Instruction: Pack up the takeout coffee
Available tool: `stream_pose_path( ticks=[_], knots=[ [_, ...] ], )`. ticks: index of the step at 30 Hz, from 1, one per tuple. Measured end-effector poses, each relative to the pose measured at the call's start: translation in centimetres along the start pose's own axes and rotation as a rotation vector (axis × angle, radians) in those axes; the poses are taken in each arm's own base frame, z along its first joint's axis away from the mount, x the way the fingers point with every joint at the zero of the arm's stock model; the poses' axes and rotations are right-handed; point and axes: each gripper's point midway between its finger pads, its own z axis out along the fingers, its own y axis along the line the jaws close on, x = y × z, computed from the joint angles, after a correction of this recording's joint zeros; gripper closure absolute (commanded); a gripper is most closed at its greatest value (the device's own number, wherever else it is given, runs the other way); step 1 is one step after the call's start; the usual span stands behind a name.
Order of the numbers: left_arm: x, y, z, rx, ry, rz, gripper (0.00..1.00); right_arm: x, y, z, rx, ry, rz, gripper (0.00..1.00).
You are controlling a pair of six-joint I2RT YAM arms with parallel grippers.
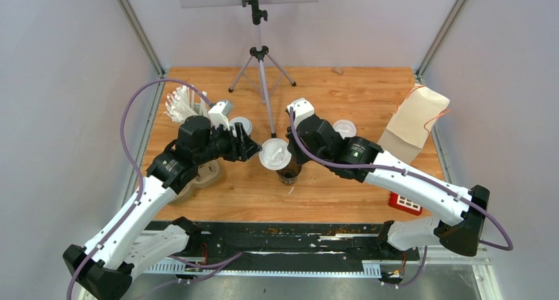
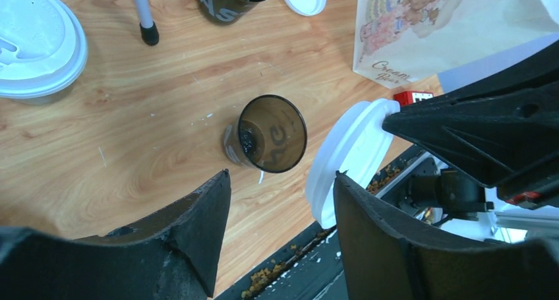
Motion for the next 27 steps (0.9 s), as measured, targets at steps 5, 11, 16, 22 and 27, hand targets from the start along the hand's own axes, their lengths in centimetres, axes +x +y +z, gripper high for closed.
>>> stream_pose_path(
  ticks=[5,11,16,22,27],
  knots=[
    [0.4,0.4,1.0,-0.01,0.022,0.035,0.6,0.0,0.1,0.4,0.002,-0.003,0.001,1.0],
    [0.3,0.7,1.4,-0.011,0.021,0.092,0.99,0.4,0.6,1.6,-0.007,0.014,-0.006,0.97],
    [1.1,1.1,1.8,0.0,0.037,0.128,1.0,0.8,1.2,2.0,-0.04,0.031,-0.031,0.94],
    [2.4,1.3,2.1,0.041,0.074,0.179,1.0,-0.2,2.0,1.1,-0.101,-0.011,-0.044,0.6],
    [1.7,-0.1,2.0,0.125,0.042,0.263,1.0,-1.3,3.1,-1.1,-0.202,-0.061,-0.04,0.24]
  ],
)
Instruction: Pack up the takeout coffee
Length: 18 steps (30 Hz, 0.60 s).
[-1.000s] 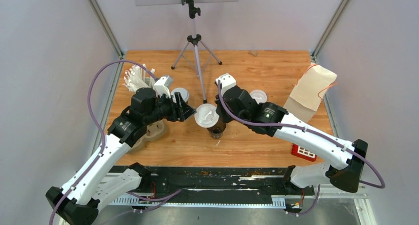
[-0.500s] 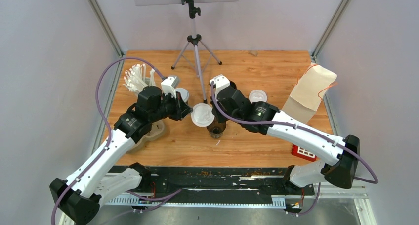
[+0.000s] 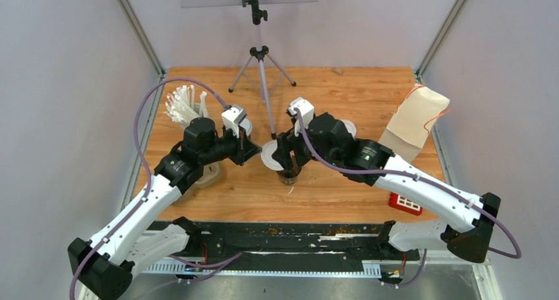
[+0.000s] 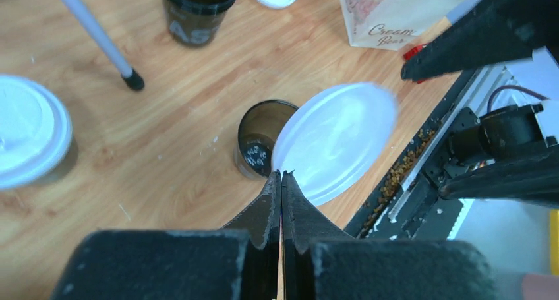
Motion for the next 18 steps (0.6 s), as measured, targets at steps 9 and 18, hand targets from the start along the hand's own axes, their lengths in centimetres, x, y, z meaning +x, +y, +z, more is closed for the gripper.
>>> stream_pose_path(
  ticks=[9,18],
  knots=[
    [-0.9,-2.4,-1.5,0.18,-0.196,0.355,0.99,-3.6,-0.3,-3.2,-0.213,-0.092,0.141,0.06],
    [-1.9,0.1,-1.6,0.022,-0.182,0.372,0.66,-2.5,0.0,-4.7,-0.228,-0.052,0.143,0.11]
  ],
)
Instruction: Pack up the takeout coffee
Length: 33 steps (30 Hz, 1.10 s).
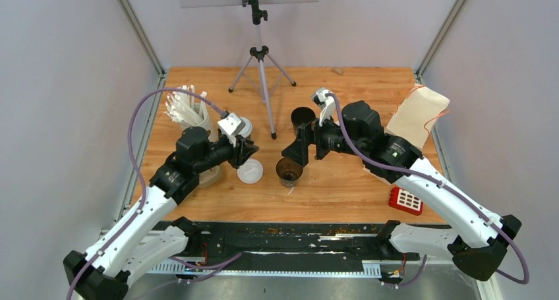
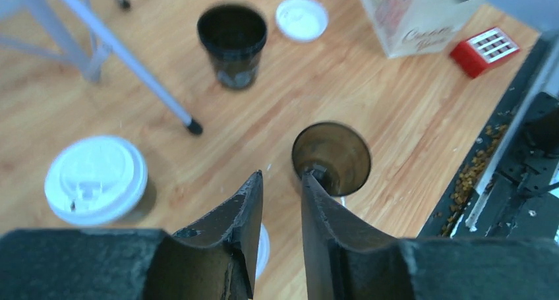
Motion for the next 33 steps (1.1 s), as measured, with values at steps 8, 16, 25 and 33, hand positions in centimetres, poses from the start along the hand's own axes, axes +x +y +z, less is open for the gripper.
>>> stream_pose_path(
  ticks=[8,16,25,33],
  knots=[
    [10.0,2.5,1.7,-0.213,0.408,-0.36,0.58,0.6,-0.9,-0.5,0.042,-0.001,-0.004,0.12],
    [16.2,2.7,2.5,-0.267,0.579,-0.426,0.57,0.5,-0.8,-1.9,0.051,-0.02,-0.038,0.12],
    [18.9,1.5,4.7,-0.214,0.65,-0.349,0.58,0.6,-1.1,-2.6,0.071,-0.015,-0.07,0.1],
    [21.5,2.1,5.2,-0.237,0.713,-0.298,0.61,0.8,-1.4,-3.1,0.091,-0.01,-0.086,0.1]
  ],
)
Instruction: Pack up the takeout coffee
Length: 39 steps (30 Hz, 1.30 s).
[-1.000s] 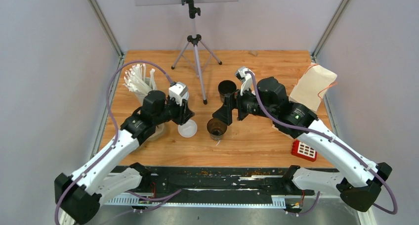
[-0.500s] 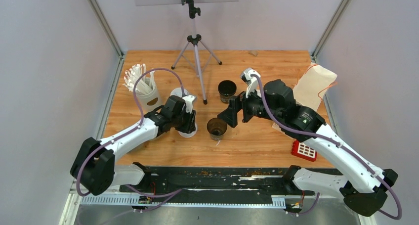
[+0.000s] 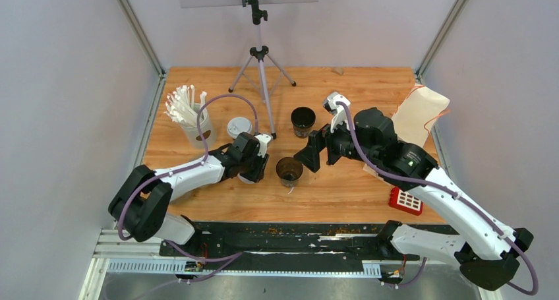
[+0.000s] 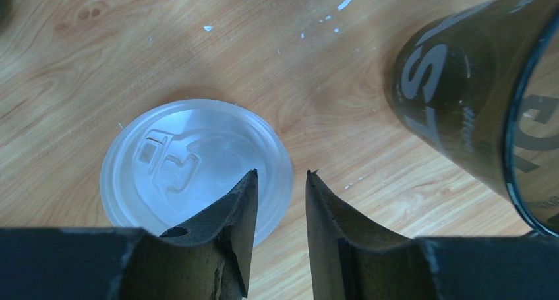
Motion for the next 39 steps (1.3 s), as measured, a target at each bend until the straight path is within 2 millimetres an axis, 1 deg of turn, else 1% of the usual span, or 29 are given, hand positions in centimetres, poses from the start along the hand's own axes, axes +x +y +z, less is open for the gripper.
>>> stream_pose_path(
  ticks=[3,6,11,17,21,24,27,29,31,35,39],
  knots=[
    [0.5,0.2,0.3,-0.012,0.011,0.013,0.66,-0.2,0.0,-0.3,0.004,-0.012,-0.005,0.09],
    [0.9,0.2,0.6,-0.013,0.025,0.027,0.74,-0.5,-0.1,-0.6,0.012,-0.025,-0.014,0.09],
    [1.1,-0.1,0.7,-0.008,0.023,0.053,1.0,-0.5,-0.3,-0.7,0.023,-0.03,-0.021,0.09],
    [1.0,-0.3,0.1,-0.002,-0.003,0.062,1.0,-0.7,-0.4,-0.9,0.028,-0.039,-0.023,0.09],
    [0.7,-0.4,-1.3,-0.008,-0.007,0.046,1.0,-1.1,-0.5,-1.1,0.034,-0.079,-0.039,0.07],
    [-0.9,-0.9,-3.6,-0.008,-0.046,0.011,1.0,-1.2,-0.8,-1.1,0.029,-0.129,-0.074,0.06],
    [-3.7,-2.0,-6.8,0.016,-0.131,-0.048,1.0,-1.3,-0.8,-1.0,0.002,-0.215,-0.138,0.04],
    [-6.0,-3.0,-9.5,0.052,-0.213,-0.09,1.0,-1.0,-0.6,-0.8,-0.031,-0.265,-0.194,0.04],
    [-8.4,-4.6,-12.7,0.124,-0.314,-0.145,1.0,-1.0,-0.1,-0.5,-0.075,-0.316,-0.268,0.03],
    [-11.7,-7.9,-18.7,0.326,-0.483,-0.25,1.0,-0.7,1.2,0.4,-0.181,-0.403,-0.467,0.01],
    [-13.7,-11.2,-22.6,0.556,-0.573,-0.35,1.0,0.1,2.8,0.3,-0.278,-0.53,-0.696,0.0]
  ],
)
